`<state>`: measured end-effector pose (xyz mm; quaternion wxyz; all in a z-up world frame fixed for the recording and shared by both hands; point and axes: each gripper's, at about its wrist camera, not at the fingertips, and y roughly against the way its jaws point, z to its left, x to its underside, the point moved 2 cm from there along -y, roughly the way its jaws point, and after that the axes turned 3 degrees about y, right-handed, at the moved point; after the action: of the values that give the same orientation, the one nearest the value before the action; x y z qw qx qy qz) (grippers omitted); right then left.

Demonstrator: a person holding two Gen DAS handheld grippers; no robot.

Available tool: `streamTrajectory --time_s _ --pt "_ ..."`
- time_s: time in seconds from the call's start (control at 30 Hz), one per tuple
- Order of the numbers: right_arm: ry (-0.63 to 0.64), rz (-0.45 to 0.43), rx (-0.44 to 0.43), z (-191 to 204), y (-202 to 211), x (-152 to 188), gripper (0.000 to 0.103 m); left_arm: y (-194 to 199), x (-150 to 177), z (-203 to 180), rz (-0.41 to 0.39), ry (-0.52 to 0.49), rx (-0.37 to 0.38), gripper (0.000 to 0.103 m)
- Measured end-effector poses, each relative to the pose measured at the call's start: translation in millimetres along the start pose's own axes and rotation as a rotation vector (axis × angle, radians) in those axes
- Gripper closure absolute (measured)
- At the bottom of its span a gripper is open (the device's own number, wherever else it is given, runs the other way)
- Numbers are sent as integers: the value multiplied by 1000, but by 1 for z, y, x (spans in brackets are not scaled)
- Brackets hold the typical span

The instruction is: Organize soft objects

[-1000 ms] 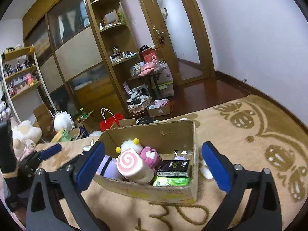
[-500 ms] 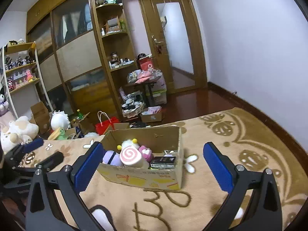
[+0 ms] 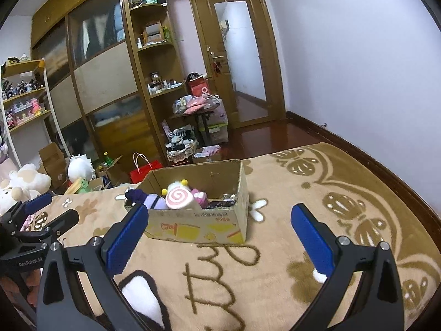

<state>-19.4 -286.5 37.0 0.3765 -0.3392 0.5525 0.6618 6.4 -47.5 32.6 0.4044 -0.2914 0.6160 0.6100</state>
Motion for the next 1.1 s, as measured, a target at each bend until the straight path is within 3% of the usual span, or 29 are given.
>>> streamTrajectory --time_s 0.57,1.1 --pt "34 82 8 9 -31 18 0 -29 10 7 45 9 3 5" --pt "43 80 9 11 -33 18 0 -32 17 4 59 -11 -28 5"
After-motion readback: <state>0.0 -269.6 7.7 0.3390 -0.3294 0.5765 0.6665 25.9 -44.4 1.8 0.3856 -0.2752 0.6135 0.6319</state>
